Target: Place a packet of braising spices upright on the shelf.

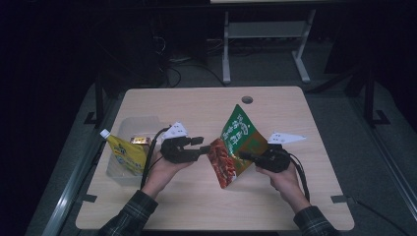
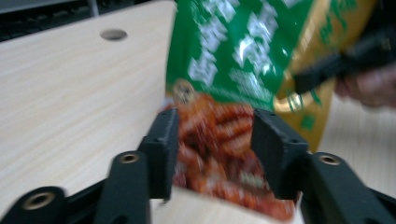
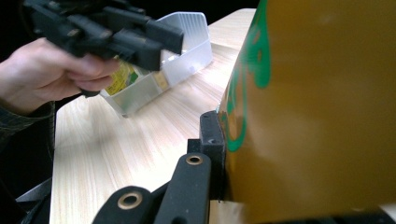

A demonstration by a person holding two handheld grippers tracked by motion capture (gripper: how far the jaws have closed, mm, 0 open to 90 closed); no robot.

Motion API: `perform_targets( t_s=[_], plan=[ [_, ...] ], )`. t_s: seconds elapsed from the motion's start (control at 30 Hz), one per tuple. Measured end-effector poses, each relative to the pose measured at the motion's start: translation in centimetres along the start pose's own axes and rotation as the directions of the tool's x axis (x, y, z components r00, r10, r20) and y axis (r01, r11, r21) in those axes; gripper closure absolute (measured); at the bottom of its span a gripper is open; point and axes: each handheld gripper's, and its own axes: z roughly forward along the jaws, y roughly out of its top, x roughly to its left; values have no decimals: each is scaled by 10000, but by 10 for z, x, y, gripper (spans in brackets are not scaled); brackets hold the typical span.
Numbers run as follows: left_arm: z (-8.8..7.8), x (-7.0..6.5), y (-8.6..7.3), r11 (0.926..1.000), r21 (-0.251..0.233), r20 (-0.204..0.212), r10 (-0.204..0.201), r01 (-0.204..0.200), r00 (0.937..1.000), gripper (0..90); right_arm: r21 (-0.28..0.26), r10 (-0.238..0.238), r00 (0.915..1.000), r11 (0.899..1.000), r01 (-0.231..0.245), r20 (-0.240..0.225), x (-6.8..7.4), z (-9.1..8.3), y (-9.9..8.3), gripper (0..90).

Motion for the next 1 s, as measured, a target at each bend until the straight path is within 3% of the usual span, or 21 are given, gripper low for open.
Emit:
perform_targets(
  t_s=[0.13,0.23,0.33,0.6,0.63,0.9,1.0],
  plan=[
    [-3,-11,-13,9956,867,191,335,-350,9993,347,168,-139,9999,9998,139,29,2,1,9,898],
    [-7,-16,-27,9902,1347,359,326,-372,9988,288,337,-315,9995,9989,316,-41,5,2,17,898],
    [-10,-21,-40,9868,1596,497,197,-274,9986,252,405,-436,9990,9982,436,-21,8,6,26,898],
    [-21,-39,-60,9764,1956,640,806,-917,9947,165,656,-693,9975,9954,699,-104,11,27,55,898],
    [-21,-42,-63,9784,1915,622,667,-775,9958,154,649,-765,9970,9949,772,-141,11,30,59,898],
    [-19,-46,-78,9697,2292,766,679,-839,9947,139,585,-1097,9928,9919,1125,-481,22,61,96,898],
    [-14,-45,-80,9626,2501,768,877,-1043,9932,139,538,-1271,9899,9900,1305,-634,28,74,110,898]
  ],
)
